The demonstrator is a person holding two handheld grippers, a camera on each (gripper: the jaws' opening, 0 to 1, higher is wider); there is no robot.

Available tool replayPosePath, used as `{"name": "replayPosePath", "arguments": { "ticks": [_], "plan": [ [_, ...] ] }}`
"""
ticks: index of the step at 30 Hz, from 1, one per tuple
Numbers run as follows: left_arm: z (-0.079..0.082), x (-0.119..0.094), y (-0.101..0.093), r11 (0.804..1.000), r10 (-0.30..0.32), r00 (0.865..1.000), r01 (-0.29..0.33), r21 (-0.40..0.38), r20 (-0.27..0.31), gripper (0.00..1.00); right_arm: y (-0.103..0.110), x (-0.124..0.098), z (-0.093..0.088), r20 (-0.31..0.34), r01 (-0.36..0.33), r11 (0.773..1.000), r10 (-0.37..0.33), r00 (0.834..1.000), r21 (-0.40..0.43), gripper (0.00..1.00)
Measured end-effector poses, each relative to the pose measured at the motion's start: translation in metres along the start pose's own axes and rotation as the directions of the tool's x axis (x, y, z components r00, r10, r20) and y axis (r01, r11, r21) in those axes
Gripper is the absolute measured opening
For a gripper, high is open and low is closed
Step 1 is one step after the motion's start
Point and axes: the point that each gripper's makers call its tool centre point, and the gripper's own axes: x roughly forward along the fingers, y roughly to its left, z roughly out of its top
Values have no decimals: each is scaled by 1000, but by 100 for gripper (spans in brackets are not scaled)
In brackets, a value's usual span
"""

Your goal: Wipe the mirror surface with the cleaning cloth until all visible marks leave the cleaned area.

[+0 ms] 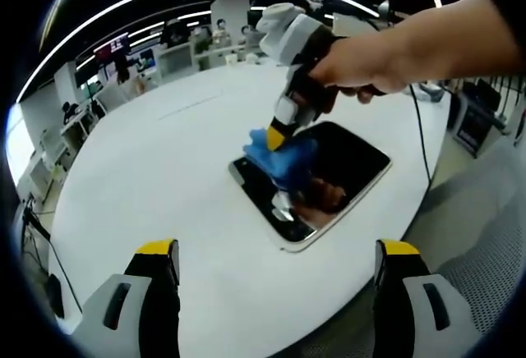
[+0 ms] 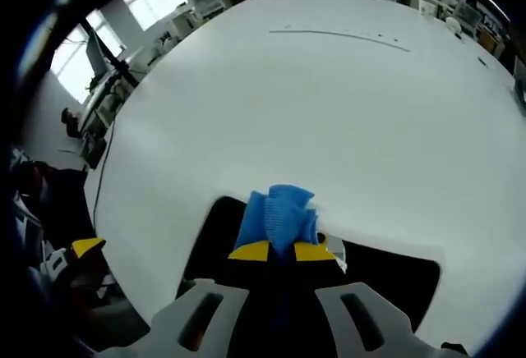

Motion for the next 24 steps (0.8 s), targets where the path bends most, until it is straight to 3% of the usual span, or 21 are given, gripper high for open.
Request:
{"name": "replayPosePath", "arguments": {
  "ticks": [24],
  "plan": [
    [1,-1,-5,1000,-14,1000,14,10,1,99,16,-11,-35,-3,-30,1000,30,1000,10,3]
  ]
}}
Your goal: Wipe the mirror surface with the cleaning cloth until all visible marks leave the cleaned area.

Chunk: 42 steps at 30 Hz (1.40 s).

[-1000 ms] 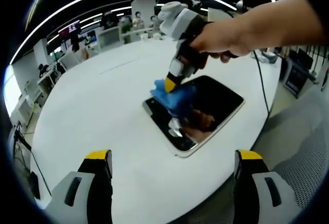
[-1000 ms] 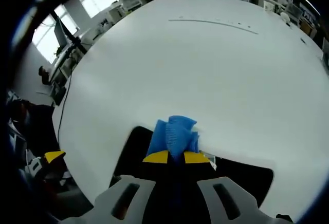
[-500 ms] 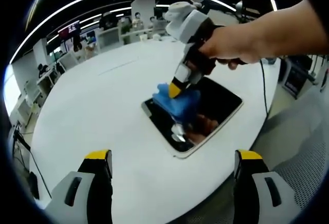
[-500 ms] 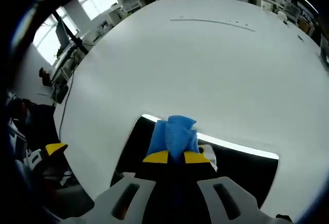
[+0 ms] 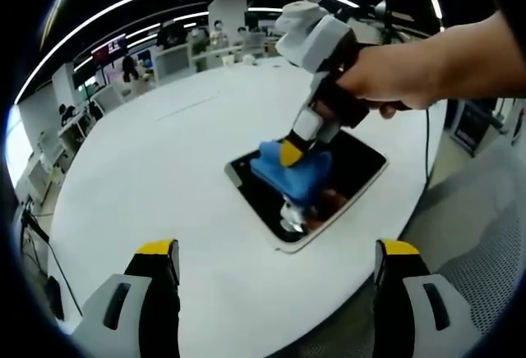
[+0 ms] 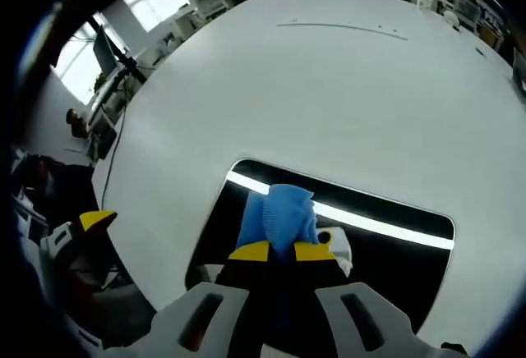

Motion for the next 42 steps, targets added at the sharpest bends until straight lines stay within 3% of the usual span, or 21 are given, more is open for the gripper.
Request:
{"name": "replayPosePath", "arguments": {
  "ticks": [42],
  "plan": [
    [1,-1,-2,1000,-8,1000,8,1,4,99,31,-21,-60,-19,-50,999,50,999,2,3]
  ]
}}
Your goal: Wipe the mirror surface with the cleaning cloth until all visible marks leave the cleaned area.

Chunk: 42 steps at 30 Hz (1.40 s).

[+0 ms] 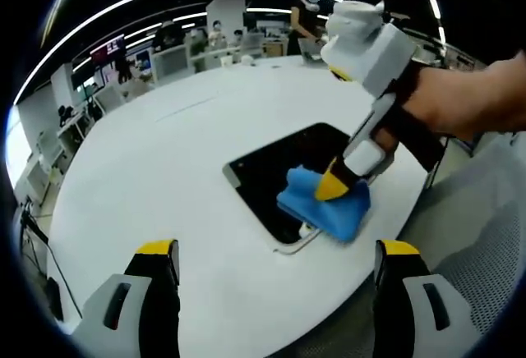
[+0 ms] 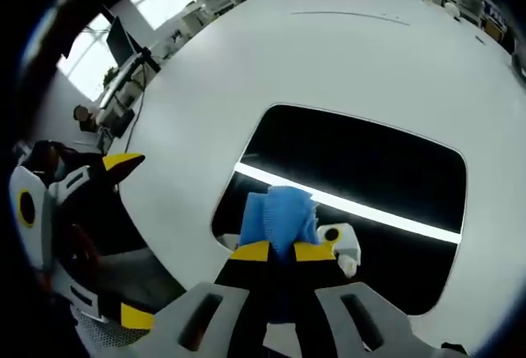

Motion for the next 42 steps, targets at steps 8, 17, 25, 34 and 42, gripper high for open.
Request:
{"name": "replayPosePath", "arguments": {
  "ticks": [8,17,25,34,42],
  "plan": [
    [0,1,-1,1000,-3,1000,3,3,-4,99,6,-2,-8,-5,-17,1000,17,1000,8,3],
    [0,1,2,1000,6,1000,-6,1,-3,99,10,-3,-14,-19,-32,999,32,999,8,3],
    [-1,1,2,1000,12,1000,-12,11,-3,99,10,-4,-15,-31,-43,999,43,999,16,3],
    [-3,1,2,1000,16,1000,-16,19,-17,99,10,-4,-16,-24,-49,999,49,999,3,2],
    [-2,1,5,1000,23,1000,-22,8,-9,99,11,-4,-16,-38,-54,999,53,998,-9,2]
  ]
}}
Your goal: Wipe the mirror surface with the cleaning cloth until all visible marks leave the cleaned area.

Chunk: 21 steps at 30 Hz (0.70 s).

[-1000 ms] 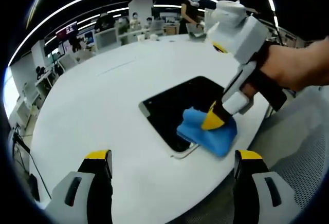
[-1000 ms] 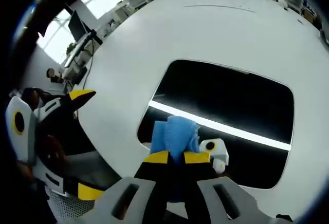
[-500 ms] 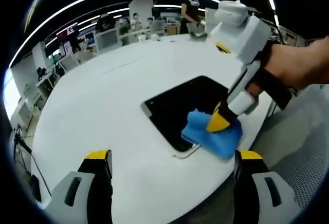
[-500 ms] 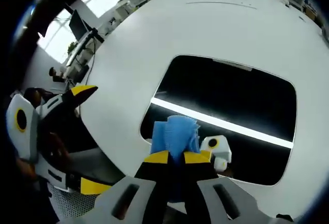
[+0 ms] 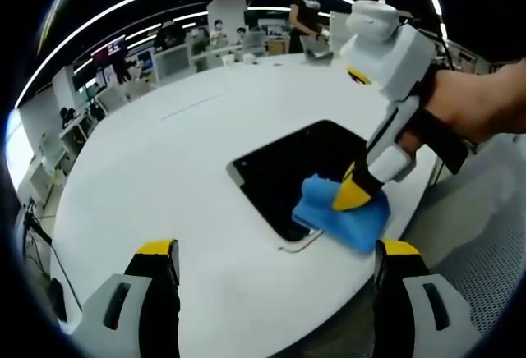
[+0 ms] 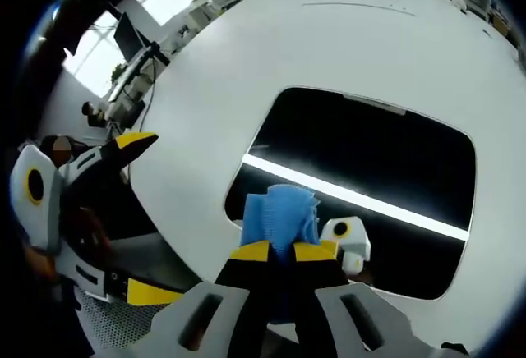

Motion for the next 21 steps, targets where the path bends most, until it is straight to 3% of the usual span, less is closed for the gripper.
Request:
{"name": "replayPosePath", "arguments": {
  "ticks": [21],
  "plan": [
    [0,0,1,1000,7,1000,-7,-6,0,99,-10,-5,-5,-12,-8,1000,8,1000,3,3]
  ]
}}
